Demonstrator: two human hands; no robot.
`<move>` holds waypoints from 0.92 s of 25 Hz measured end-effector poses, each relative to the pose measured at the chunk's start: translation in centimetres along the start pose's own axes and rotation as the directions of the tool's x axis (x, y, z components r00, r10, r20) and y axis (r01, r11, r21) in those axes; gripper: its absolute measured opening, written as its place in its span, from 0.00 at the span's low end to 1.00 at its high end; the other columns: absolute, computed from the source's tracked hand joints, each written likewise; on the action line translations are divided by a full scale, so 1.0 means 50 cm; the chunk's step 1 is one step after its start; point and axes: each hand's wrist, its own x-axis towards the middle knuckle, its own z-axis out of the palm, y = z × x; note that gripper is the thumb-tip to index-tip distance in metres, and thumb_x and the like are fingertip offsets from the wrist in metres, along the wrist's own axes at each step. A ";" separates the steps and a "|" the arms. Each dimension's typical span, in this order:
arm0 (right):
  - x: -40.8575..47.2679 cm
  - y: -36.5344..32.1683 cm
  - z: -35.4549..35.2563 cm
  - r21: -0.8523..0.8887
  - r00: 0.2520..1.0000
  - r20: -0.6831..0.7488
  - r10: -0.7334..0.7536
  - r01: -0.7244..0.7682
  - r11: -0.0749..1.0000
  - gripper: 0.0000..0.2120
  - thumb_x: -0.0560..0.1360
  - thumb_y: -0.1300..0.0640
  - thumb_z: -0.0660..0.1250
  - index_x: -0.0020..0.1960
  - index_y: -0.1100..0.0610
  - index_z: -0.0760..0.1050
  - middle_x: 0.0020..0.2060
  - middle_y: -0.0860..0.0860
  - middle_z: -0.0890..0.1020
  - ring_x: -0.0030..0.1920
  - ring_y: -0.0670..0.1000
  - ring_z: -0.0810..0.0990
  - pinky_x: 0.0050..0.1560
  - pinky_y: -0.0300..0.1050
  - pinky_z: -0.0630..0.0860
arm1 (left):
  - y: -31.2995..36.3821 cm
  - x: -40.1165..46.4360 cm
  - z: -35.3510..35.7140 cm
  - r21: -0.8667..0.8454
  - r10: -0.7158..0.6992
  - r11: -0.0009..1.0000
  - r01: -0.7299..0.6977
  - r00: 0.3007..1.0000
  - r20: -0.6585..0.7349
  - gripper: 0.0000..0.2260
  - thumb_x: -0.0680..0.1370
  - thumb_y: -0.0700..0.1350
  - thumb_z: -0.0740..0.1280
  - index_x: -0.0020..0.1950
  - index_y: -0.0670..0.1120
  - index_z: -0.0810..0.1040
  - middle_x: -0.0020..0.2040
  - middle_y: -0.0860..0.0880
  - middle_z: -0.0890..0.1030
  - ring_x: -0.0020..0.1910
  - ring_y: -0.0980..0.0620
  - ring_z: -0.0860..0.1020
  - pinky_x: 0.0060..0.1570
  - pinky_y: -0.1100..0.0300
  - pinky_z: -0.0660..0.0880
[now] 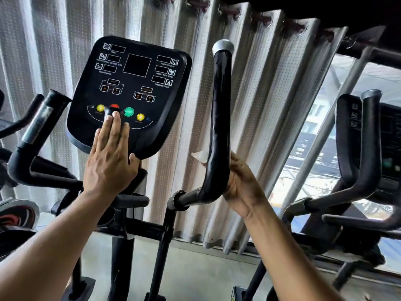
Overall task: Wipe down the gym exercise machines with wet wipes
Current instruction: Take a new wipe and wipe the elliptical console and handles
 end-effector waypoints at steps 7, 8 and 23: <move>-0.014 0.003 -0.010 -0.001 0.999 0.049 0.018 -0.018 1.000 0.24 0.72 0.61 0.78 0.64 0.64 0.75 0.47 0.58 0.80 0.45 0.53 0.82 0.50 0.48 0.81 | 0.000 -0.001 0.000 0.020 0.006 1.000 -0.006 1.000 0.005 0.37 0.74 0.40 0.70 0.81 0.37 0.61 0.85 0.40 0.49 0.85 0.44 0.46 0.80 0.40 0.56; -0.013 0.005 -0.011 -0.007 0.999 0.037 0.016 -0.016 1.000 0.27 0.70 0.60 0.80 0.64 0.64 0.74 0.47 0.59 0.80 0.45 0.54 0.82 0.49 0.48 0.81 | -0.001 -0.001 0.001 0.020 0.010 1.000 -0.010 1.000 0.001 0.37 0.74 0.40 0.70 0.81 0.37 0.62 0.85 0.40 0.50 0.85 0.44 0.47 0.80 0.40 0.57; 0.197 -0.147 0.091 0.333 0.913 -0.407 -0.022 0.171 0.927 0.14 0.82 0.54 0.62 0.54 0.65 0.80 0.54 0.62 0.82 0.57 0.60 0.81 0.74 0.59 0.70 | -0.003 0.003 0.006 0.007 0.020 1.000 -0.020 1.000 0.001 0.36 0.72 0.38 0.73 0.79 0.38 0.66 0.84 0.39 0.54 0.84 0.42 0.50 0.78 0.37 0.60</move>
